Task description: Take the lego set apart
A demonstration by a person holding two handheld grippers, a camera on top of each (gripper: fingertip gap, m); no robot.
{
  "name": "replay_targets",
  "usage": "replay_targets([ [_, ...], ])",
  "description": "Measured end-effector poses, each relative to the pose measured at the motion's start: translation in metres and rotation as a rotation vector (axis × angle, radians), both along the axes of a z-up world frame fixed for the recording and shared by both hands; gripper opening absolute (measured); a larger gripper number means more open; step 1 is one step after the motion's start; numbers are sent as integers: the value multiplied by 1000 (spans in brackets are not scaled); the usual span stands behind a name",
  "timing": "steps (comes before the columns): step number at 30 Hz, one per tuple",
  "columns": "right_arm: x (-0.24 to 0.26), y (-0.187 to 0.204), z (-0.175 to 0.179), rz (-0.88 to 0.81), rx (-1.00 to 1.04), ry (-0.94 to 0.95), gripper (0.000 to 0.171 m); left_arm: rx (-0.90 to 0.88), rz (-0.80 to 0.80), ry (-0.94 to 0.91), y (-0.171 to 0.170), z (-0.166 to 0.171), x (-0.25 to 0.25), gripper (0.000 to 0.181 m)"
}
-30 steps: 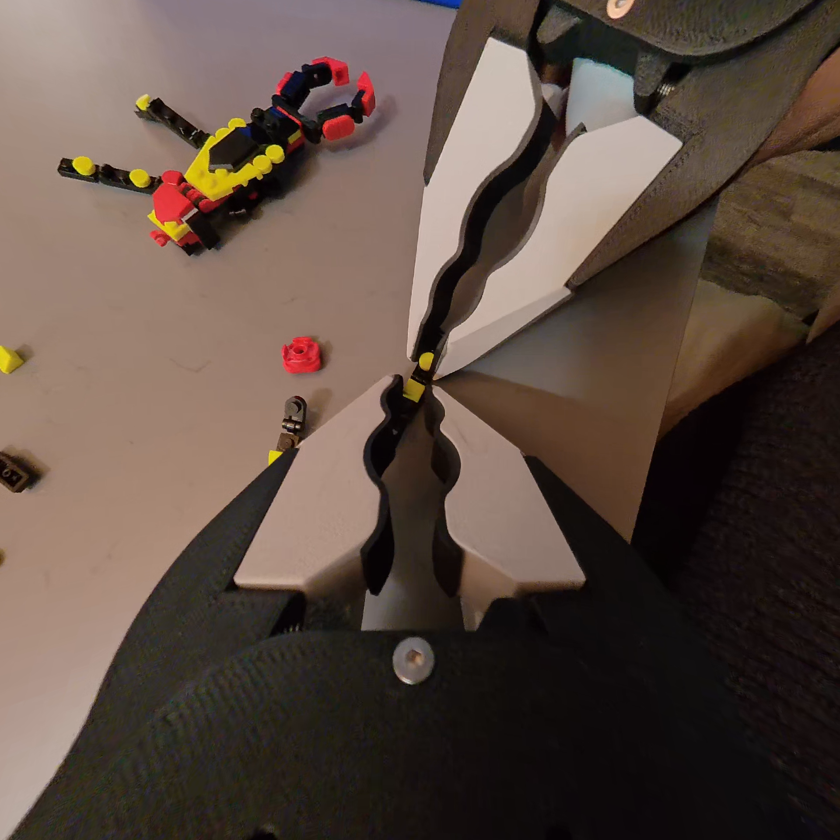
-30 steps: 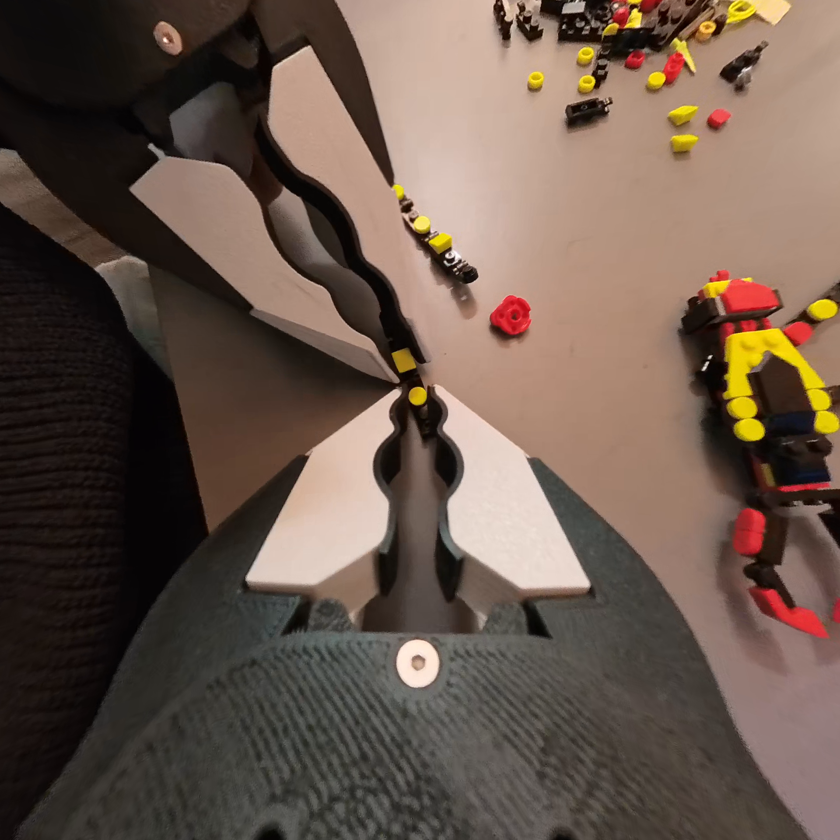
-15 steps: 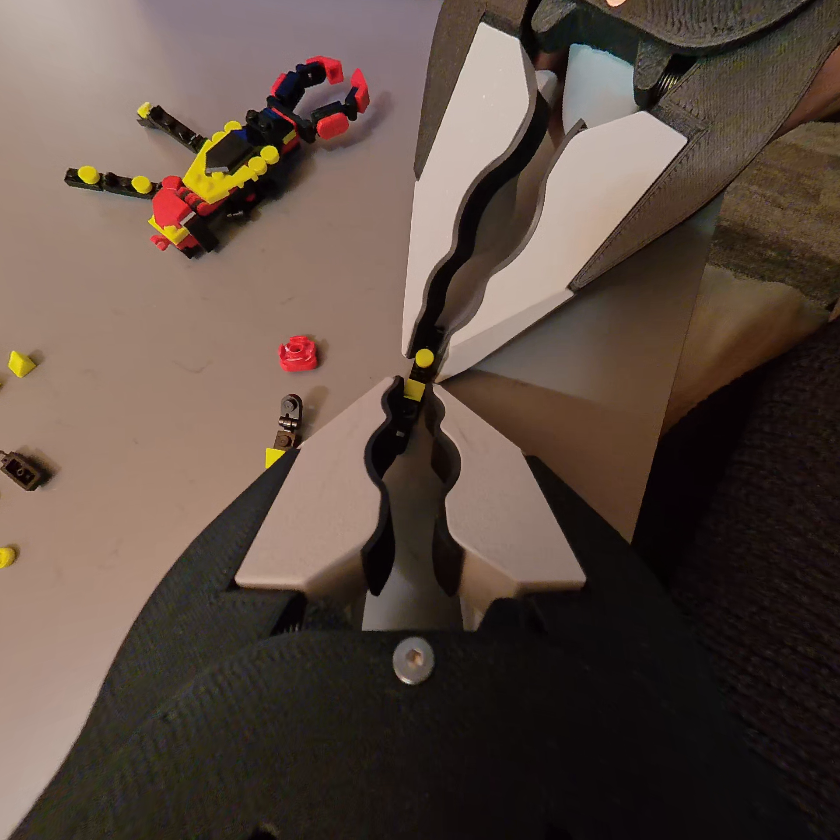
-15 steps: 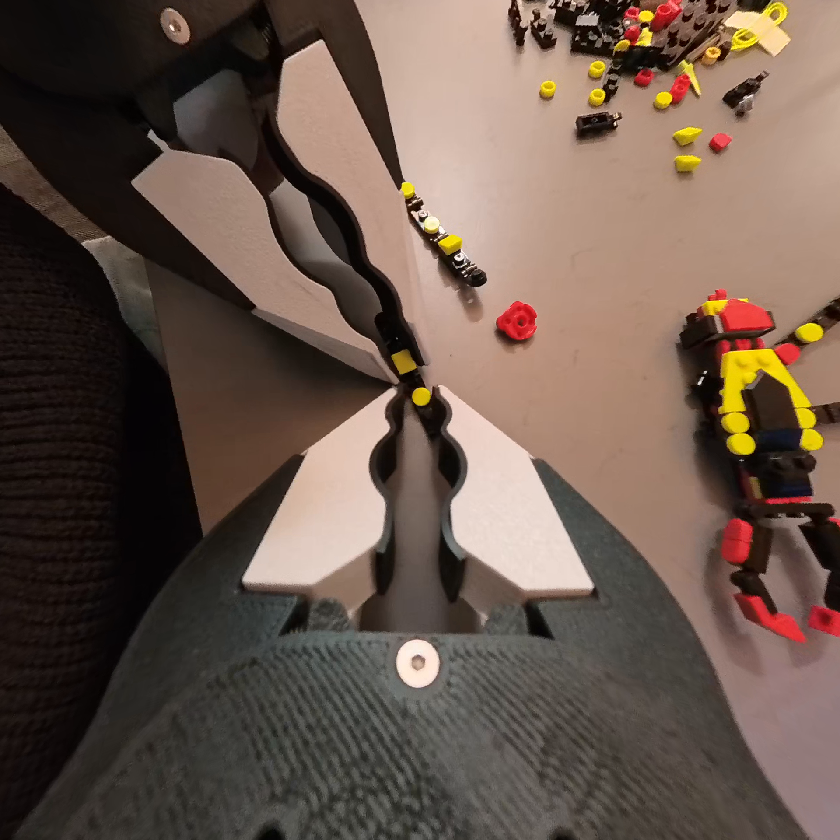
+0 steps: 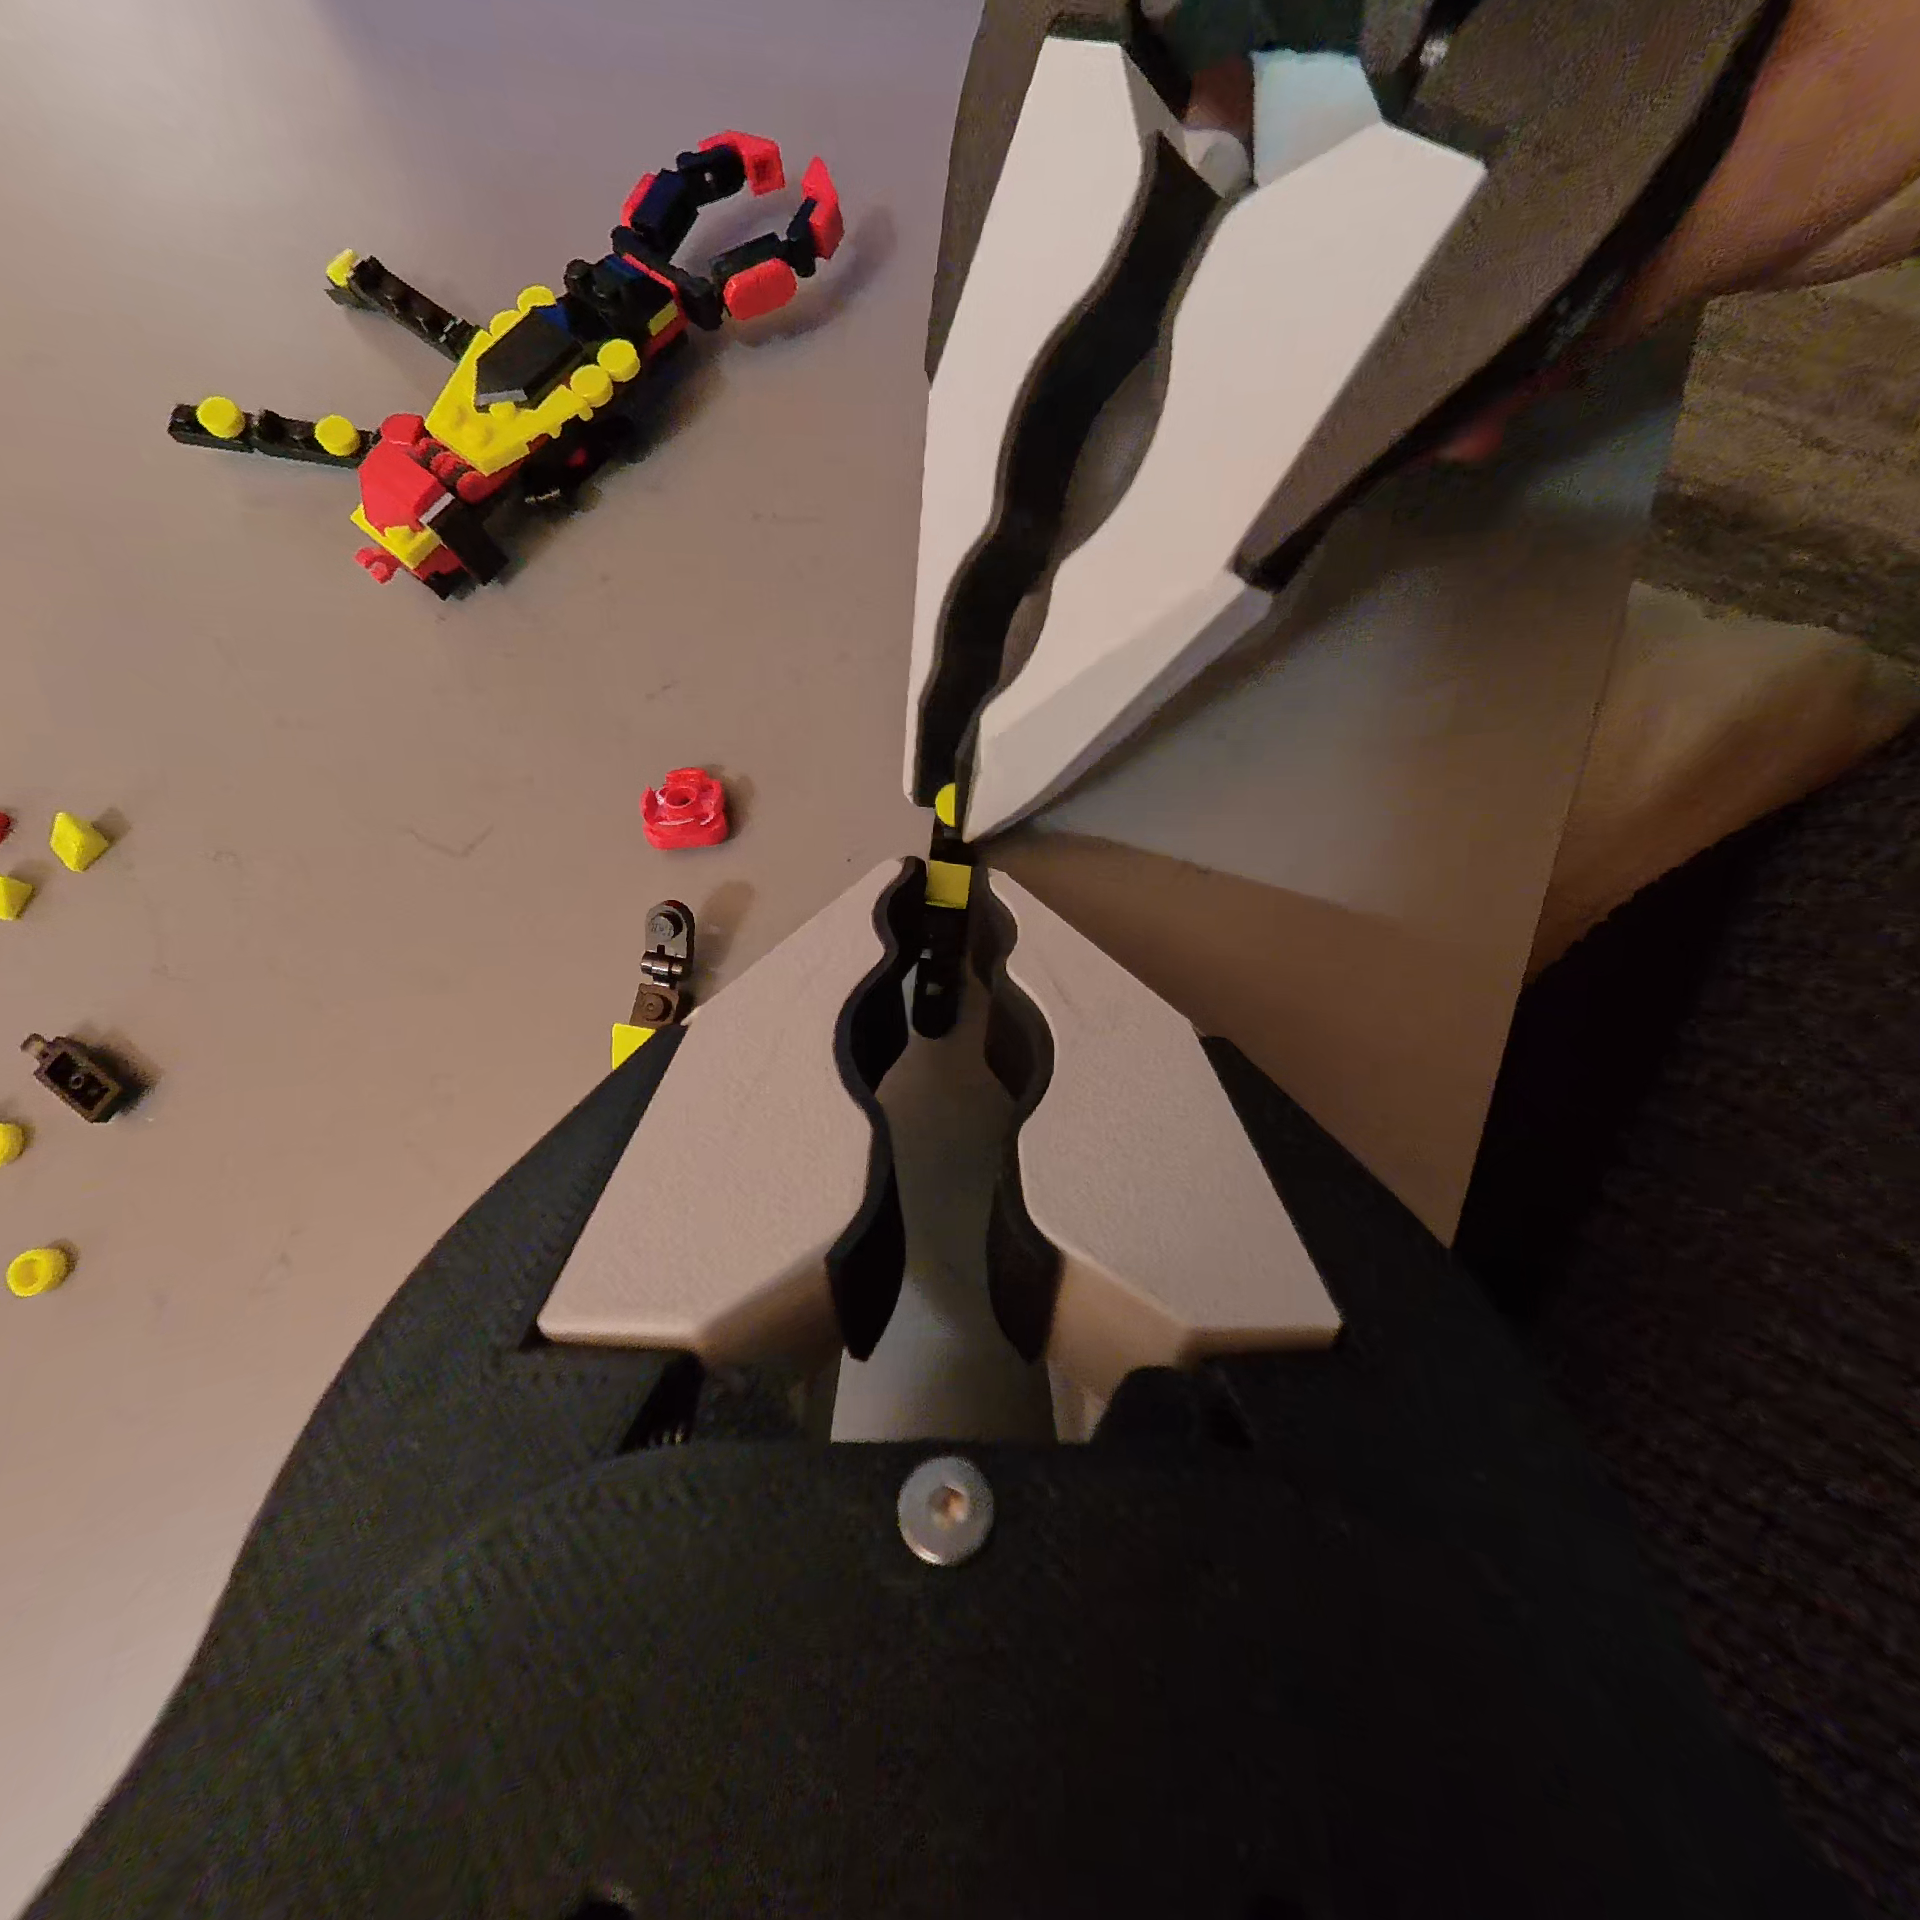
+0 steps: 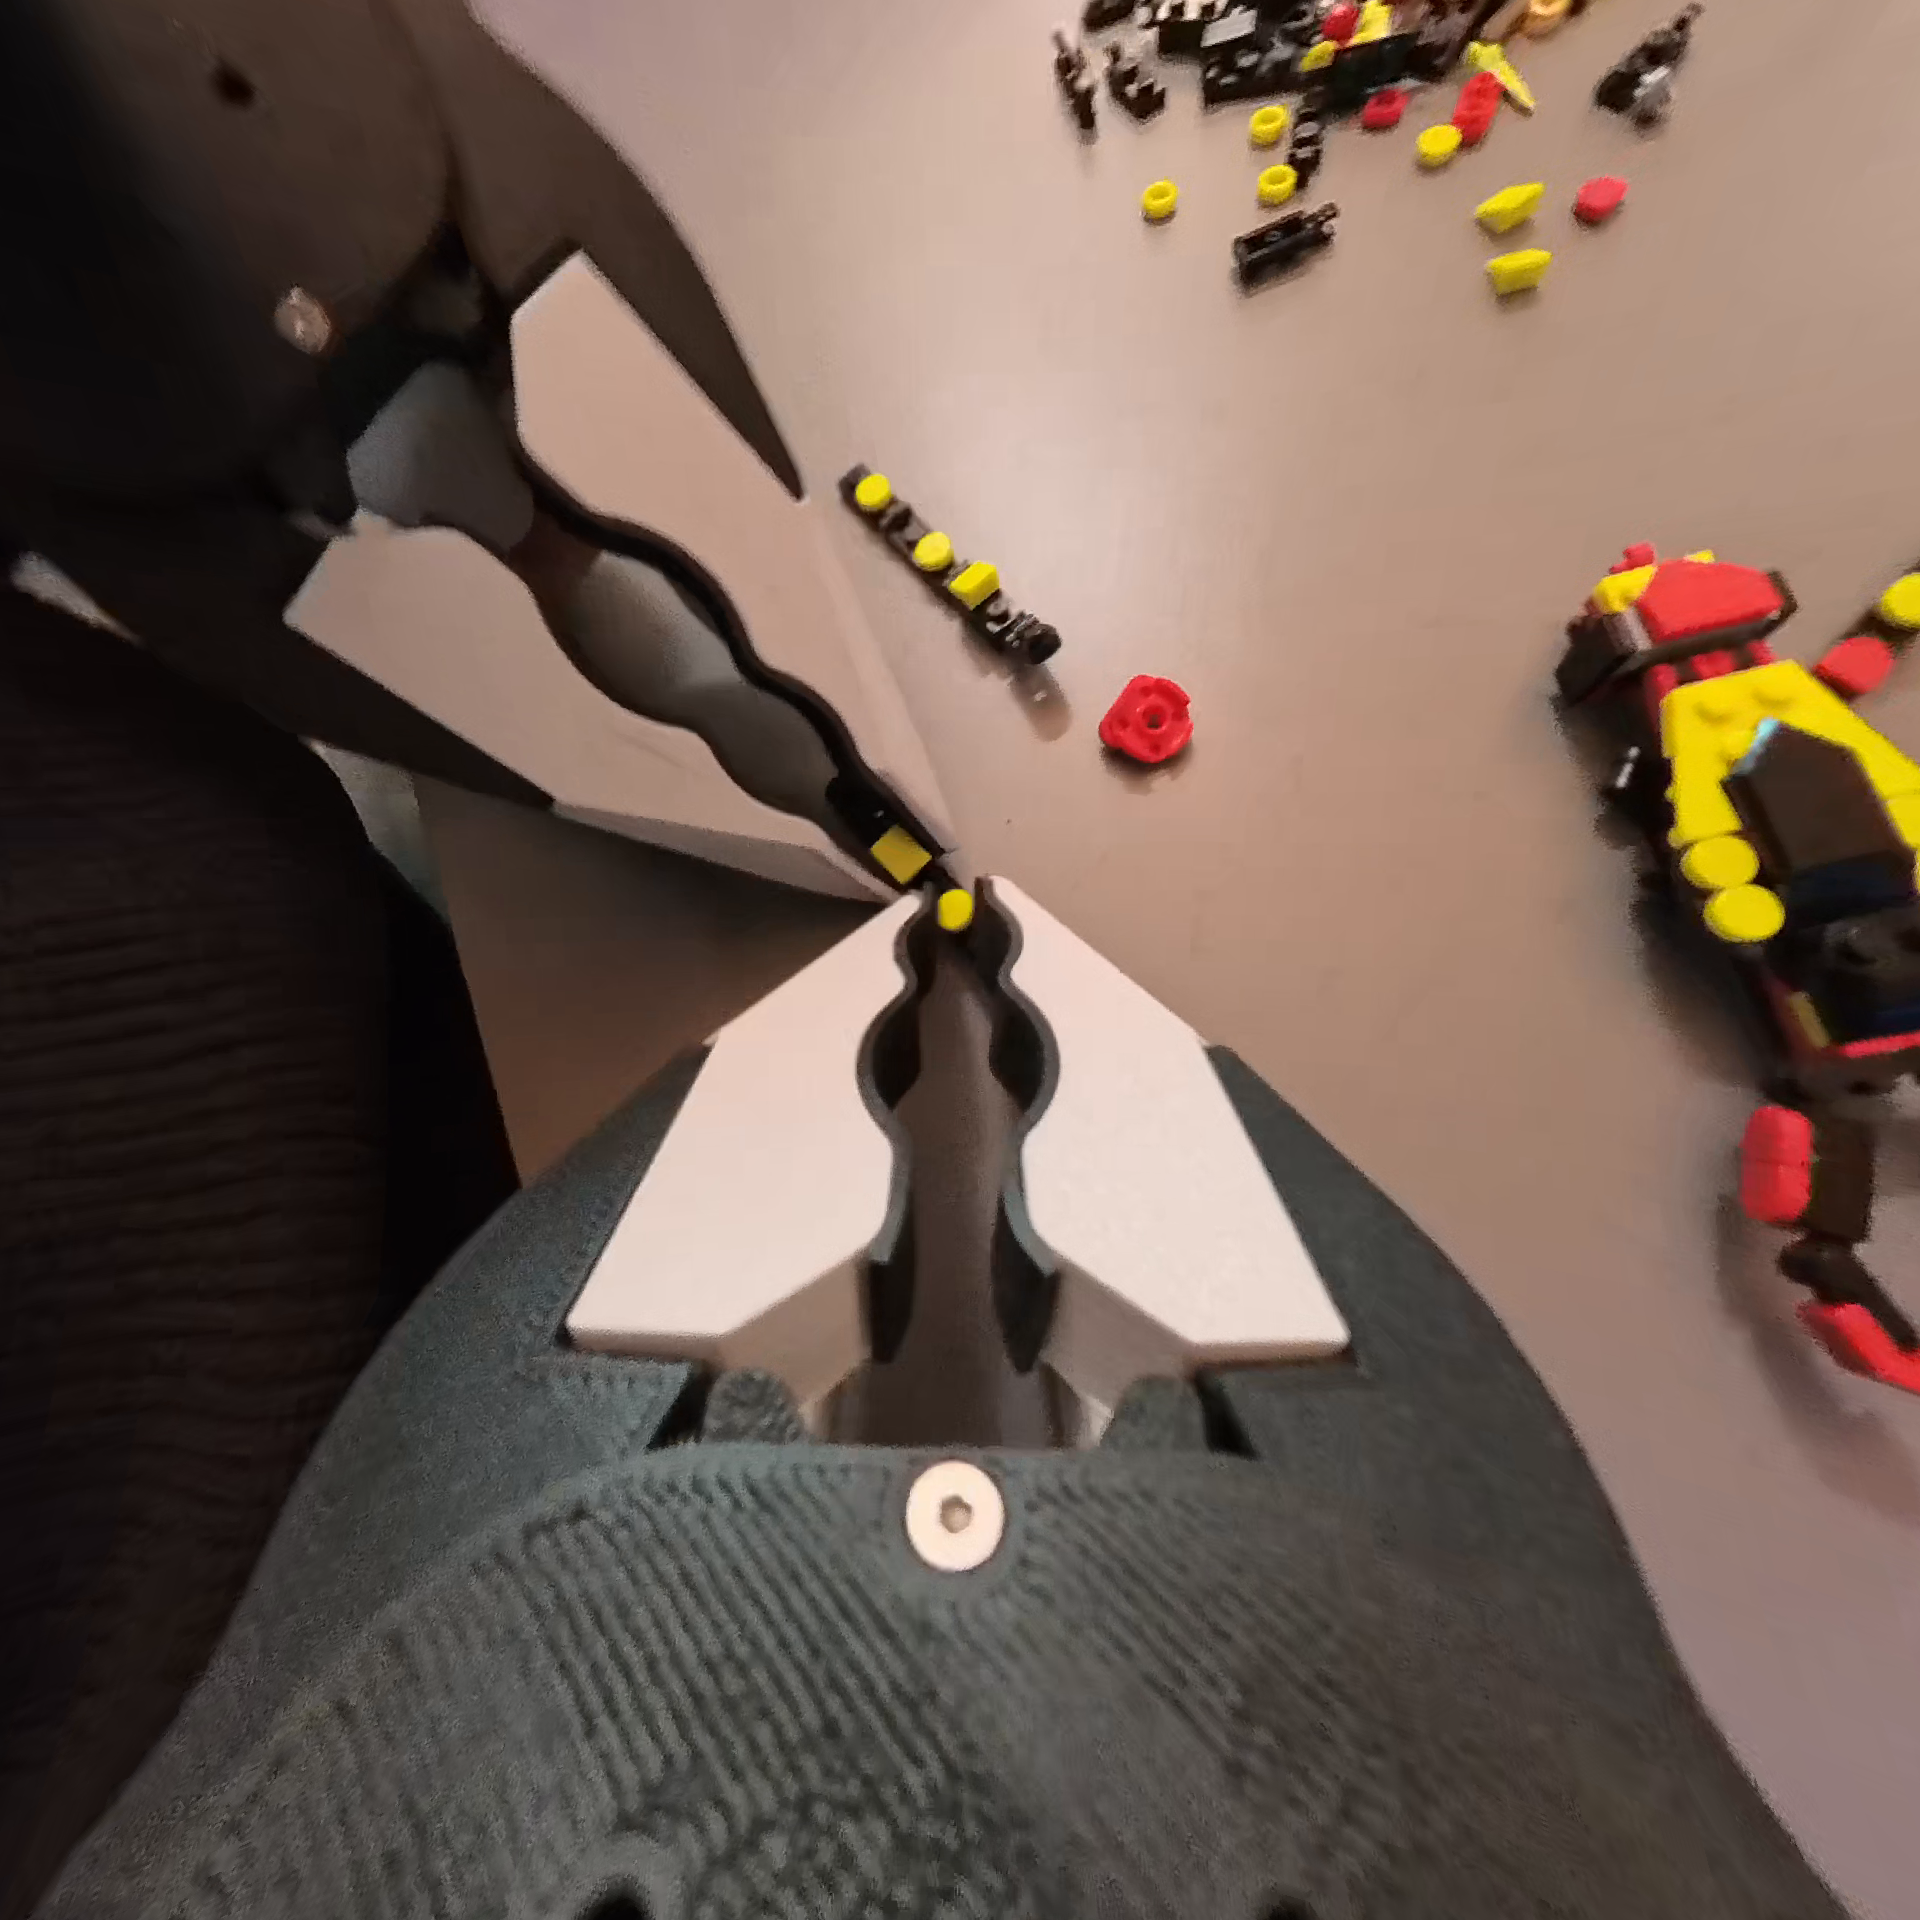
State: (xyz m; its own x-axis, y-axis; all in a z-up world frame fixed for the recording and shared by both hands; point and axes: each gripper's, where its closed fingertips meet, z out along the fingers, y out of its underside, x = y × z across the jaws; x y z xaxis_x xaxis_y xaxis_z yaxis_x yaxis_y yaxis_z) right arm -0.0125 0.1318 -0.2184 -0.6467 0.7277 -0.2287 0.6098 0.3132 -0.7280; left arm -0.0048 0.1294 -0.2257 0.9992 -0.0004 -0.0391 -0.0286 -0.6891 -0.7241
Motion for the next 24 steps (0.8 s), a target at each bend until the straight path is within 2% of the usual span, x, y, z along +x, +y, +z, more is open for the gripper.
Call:
replay_targets([
  [10, -14, 6, 13, -169, -252, -59, 2, 18, 58, -2, 2, 5, -6, 9],
  [11, -20, 11, 24, -217, -314, -26, 0, -42, 33, -29, -3, -3, 0, 11],
  [13, -32, 37, 55, -303, -468, 27, 0, -10, 37, -69, -3, -2, 5, 7],
  [16, -28, 60, 52, -304, -290, 85, 0, -15, 55, -45, -3, -2, -3, 7],
  [24, -18, 38, 40, -196, -130, 112, 0, -9, 41, -45, -2, -2, -1, 7],
])
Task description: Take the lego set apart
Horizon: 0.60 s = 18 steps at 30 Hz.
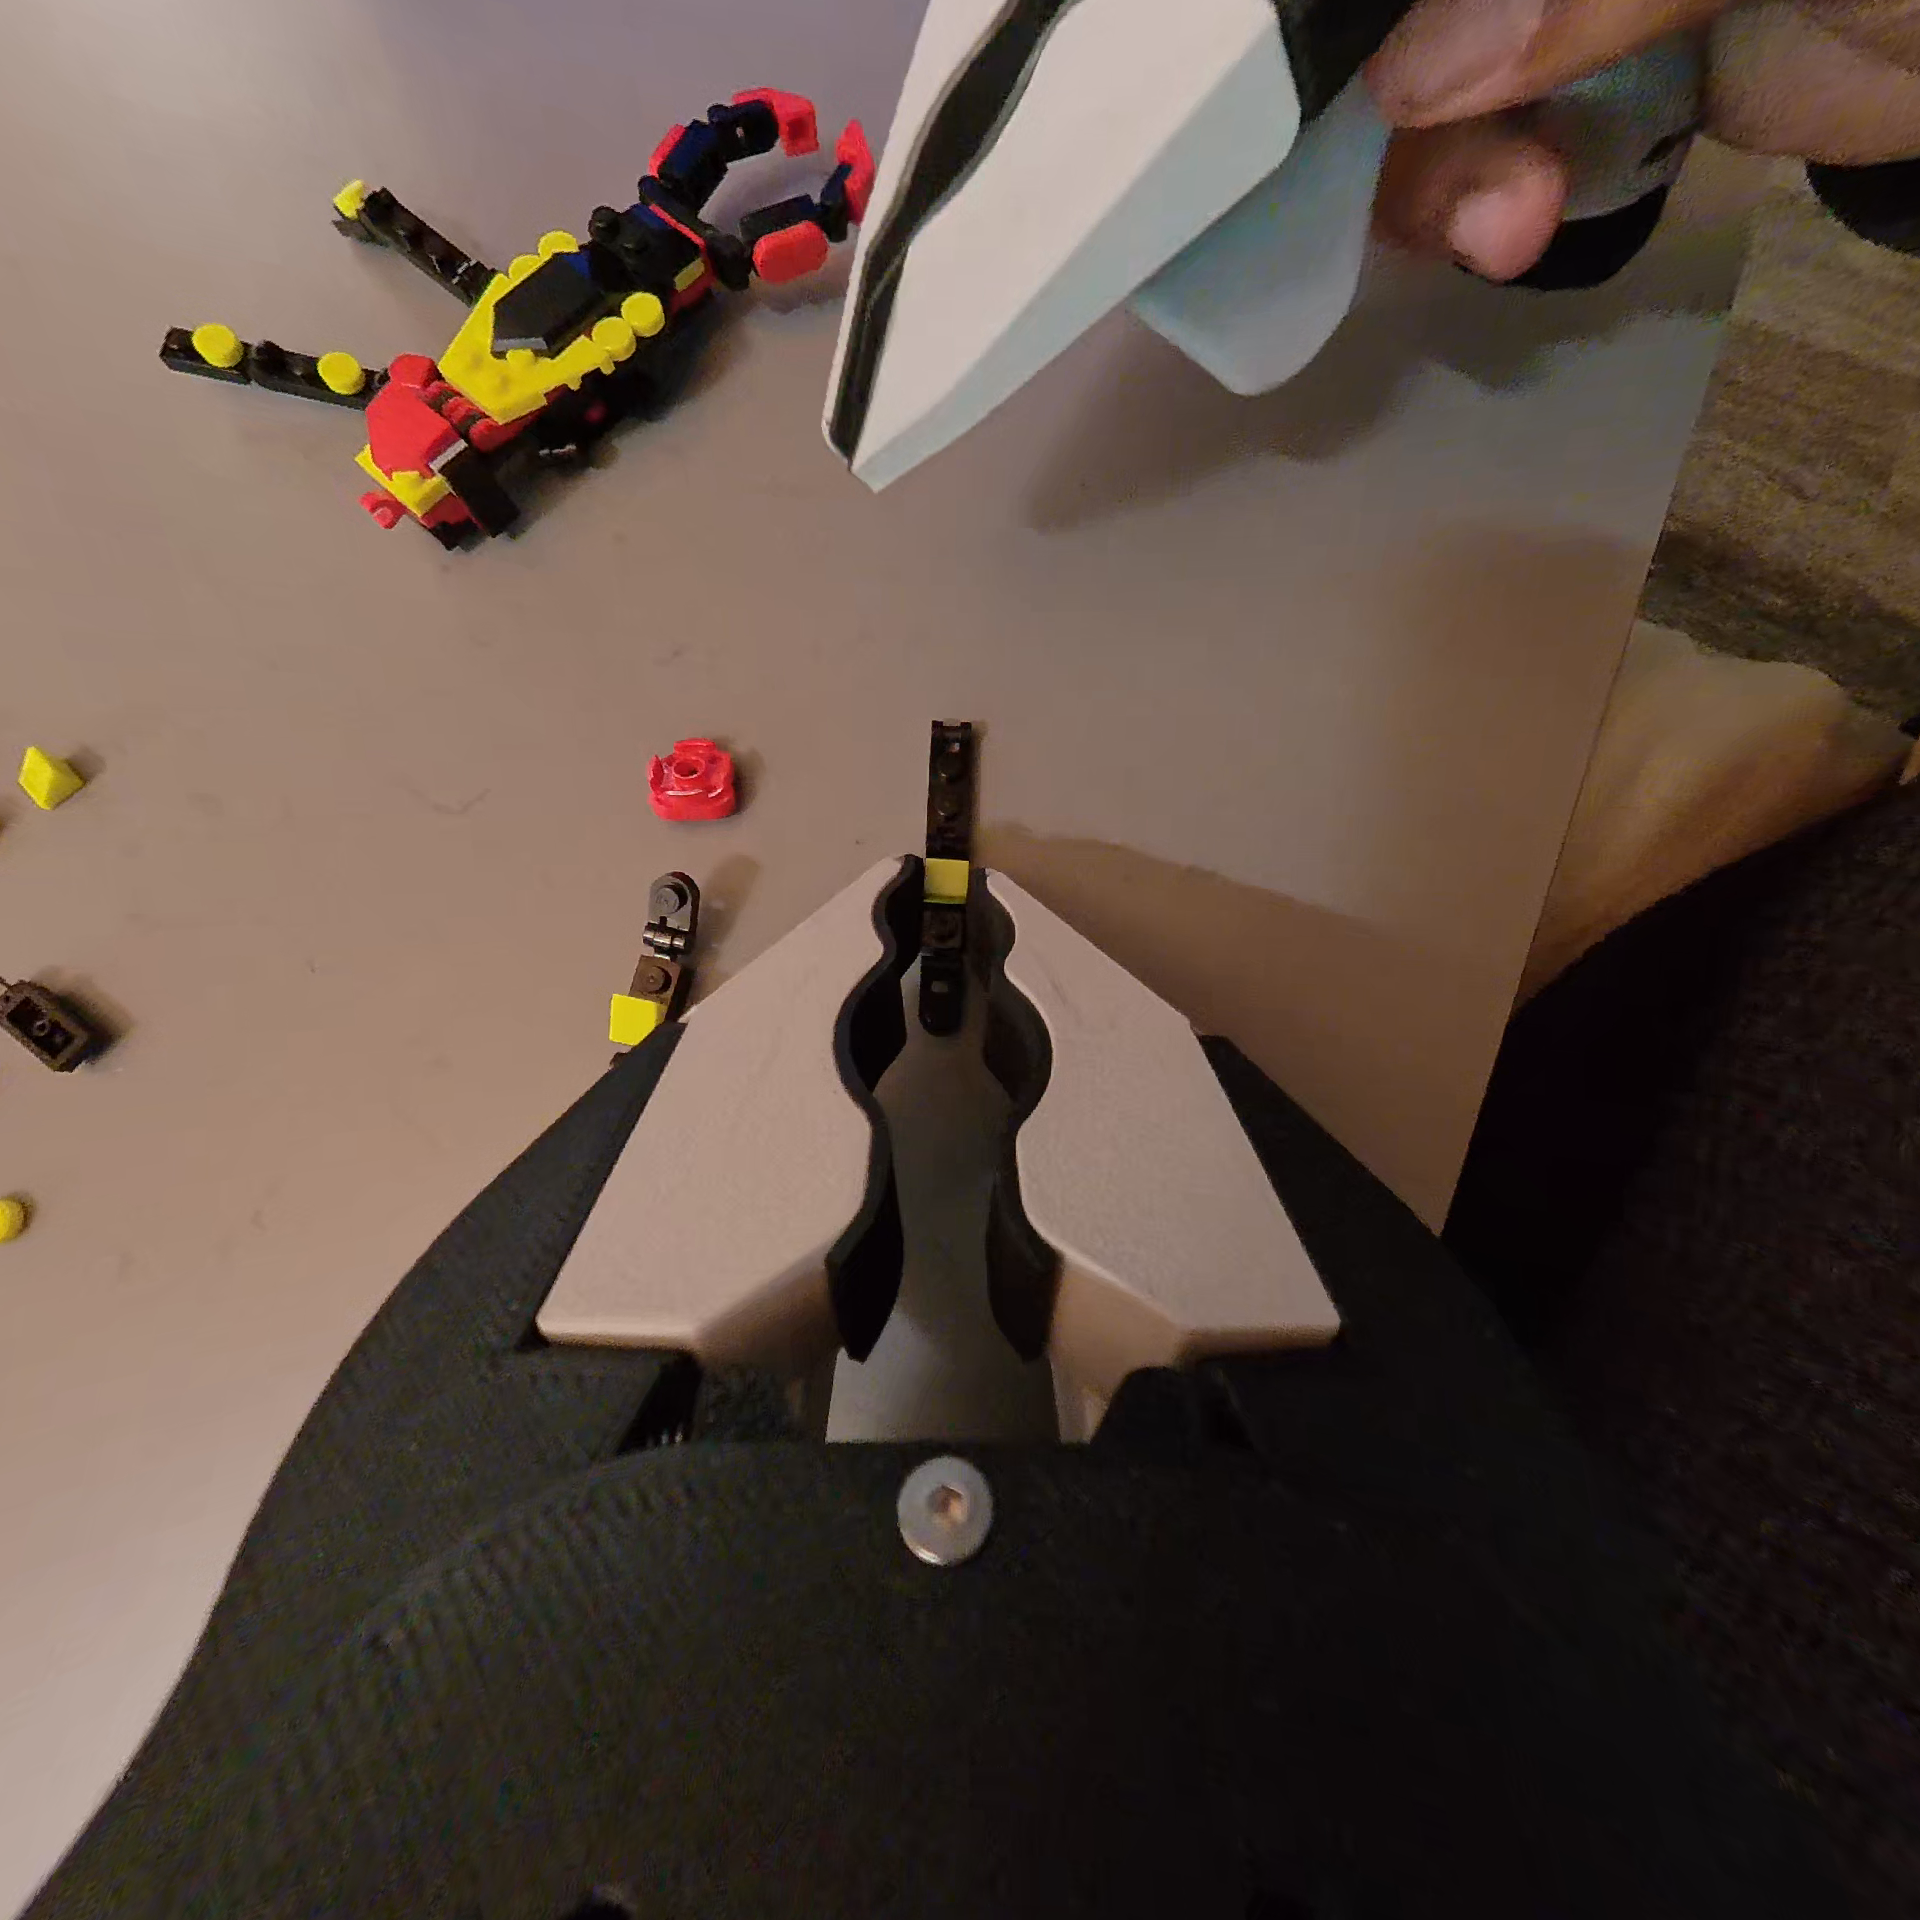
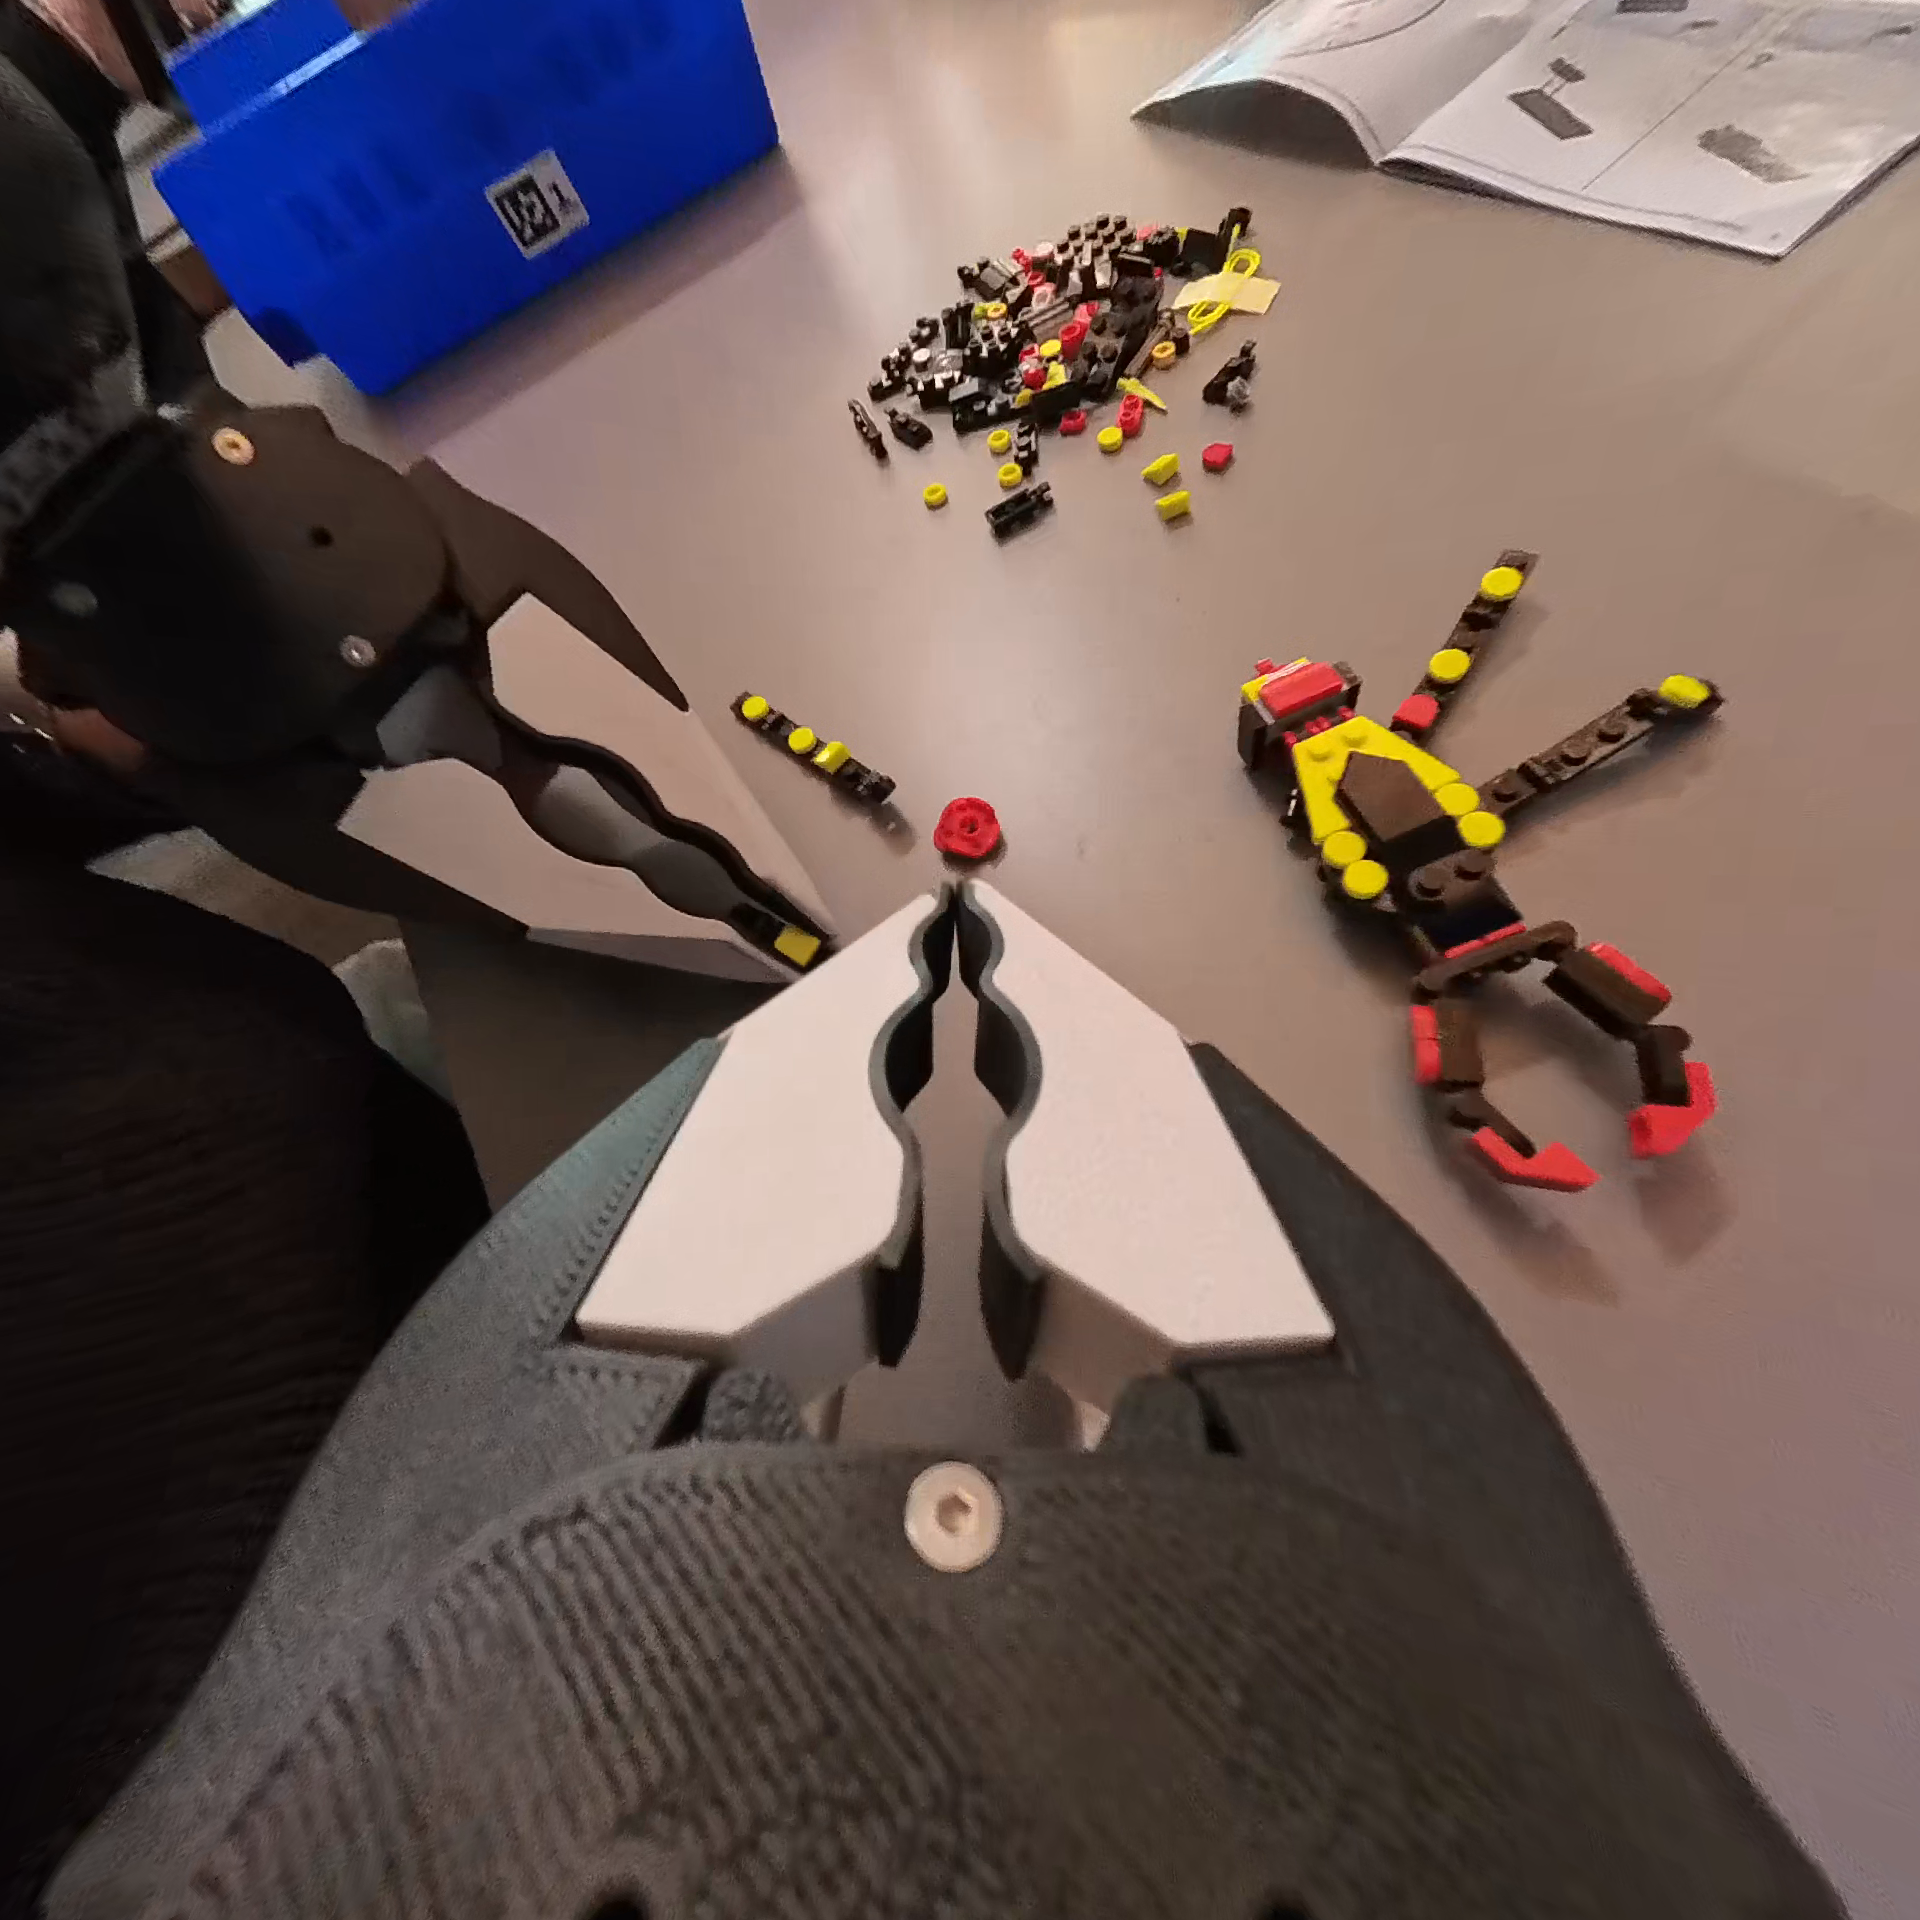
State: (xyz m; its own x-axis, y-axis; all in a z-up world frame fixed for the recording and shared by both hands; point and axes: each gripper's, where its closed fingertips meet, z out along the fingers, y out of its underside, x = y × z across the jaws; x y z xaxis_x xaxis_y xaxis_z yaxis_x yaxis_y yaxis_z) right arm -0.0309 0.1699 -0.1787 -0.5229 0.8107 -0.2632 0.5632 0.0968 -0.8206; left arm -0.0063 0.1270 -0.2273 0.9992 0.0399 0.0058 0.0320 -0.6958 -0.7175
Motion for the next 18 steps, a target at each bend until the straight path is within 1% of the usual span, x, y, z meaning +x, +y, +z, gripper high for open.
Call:
replay_targets([
  [18, 2, -13, -15, 77, 109, 29, 0, 5, 3, -24, -1, 1, -1, 7],
])
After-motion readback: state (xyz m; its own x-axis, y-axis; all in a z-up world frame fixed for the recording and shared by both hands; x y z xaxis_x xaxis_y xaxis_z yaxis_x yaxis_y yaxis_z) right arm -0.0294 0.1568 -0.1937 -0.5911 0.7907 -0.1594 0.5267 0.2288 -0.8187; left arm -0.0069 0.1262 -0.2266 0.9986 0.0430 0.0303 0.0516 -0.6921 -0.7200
